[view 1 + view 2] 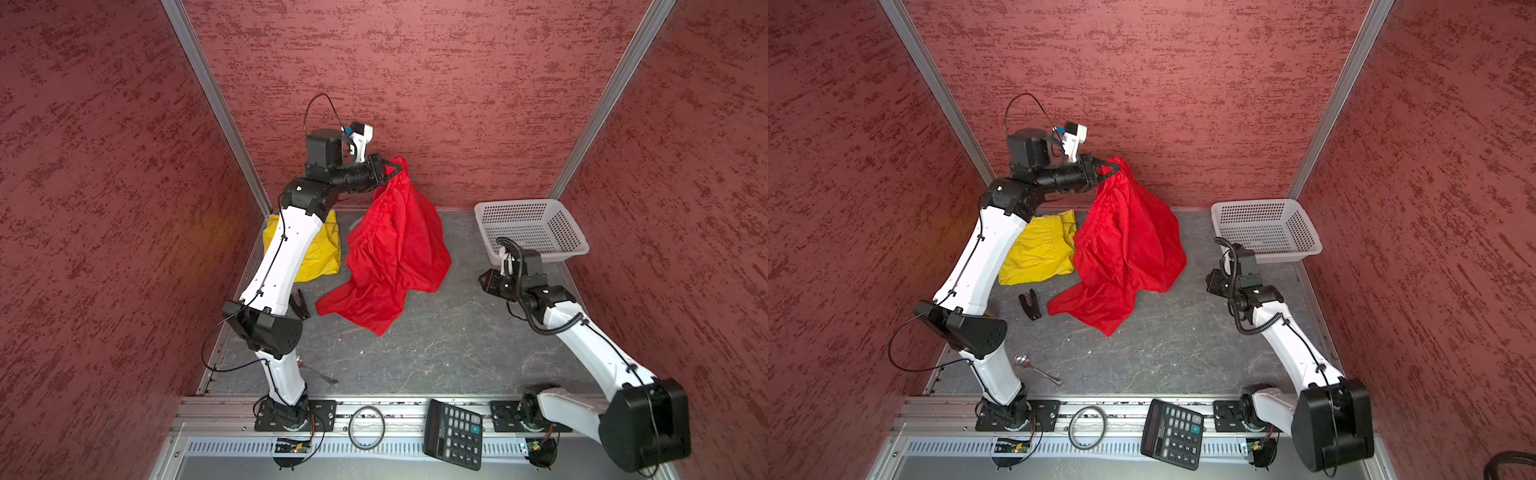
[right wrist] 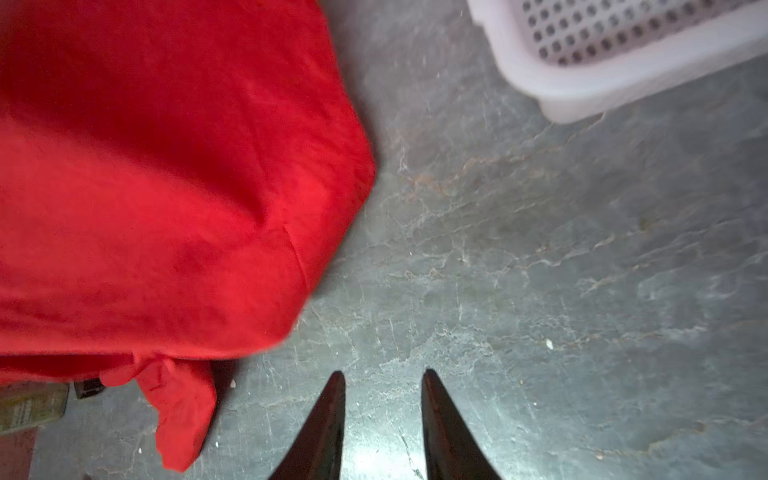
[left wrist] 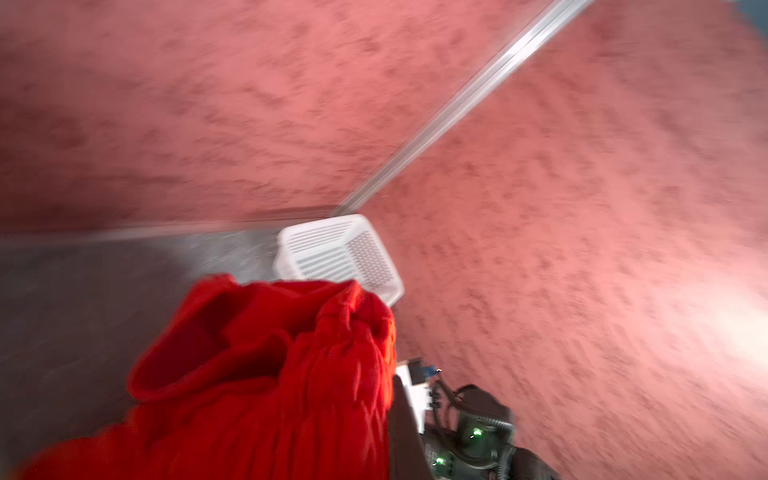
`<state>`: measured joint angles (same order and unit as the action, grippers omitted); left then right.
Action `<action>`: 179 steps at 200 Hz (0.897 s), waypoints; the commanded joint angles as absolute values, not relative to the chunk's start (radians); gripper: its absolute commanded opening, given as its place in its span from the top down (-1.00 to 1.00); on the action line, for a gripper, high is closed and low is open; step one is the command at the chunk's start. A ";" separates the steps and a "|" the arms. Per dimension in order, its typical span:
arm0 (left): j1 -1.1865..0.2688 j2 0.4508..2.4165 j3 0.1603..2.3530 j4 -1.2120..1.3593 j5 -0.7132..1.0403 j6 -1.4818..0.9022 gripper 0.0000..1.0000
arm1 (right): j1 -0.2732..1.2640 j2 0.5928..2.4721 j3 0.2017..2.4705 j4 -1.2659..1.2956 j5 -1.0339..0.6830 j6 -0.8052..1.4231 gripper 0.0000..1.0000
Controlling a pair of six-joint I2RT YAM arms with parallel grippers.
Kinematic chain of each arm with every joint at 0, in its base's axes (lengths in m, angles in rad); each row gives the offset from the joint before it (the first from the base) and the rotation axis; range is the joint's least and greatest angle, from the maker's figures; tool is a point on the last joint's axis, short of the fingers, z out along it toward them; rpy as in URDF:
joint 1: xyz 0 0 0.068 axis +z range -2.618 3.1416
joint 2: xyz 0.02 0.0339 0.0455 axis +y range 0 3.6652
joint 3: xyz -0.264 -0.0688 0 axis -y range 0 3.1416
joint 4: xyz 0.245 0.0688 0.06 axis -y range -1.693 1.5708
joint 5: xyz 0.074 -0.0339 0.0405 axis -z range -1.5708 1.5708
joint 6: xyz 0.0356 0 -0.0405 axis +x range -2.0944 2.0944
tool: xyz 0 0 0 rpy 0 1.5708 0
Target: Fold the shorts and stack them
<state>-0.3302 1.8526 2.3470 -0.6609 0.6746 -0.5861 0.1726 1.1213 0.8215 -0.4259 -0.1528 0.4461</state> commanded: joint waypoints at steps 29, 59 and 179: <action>-0.391 1.844 2.501 -0.786 0.895 -0.569 1.00 | 0.164 1.003 0.815 -0.350 -0.029 0.466 0.35; -0.484 1.626 2.114 -0.829 0.910 -0.421 1.00 | 0.163 1.000 0.803 -0.327 -0.028 0.476 0.35; -0.637 1.032 0.543 -0.372 0.671 -0.796 1.00 | 0.159 1.154 0.876 -0.227 -0.229 0.544 0.29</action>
<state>-0.6205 1.0756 0.5606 -0.4553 0.7258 -0.7483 0.1631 1.1240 0.8444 -0.2810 -0.1329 0.4995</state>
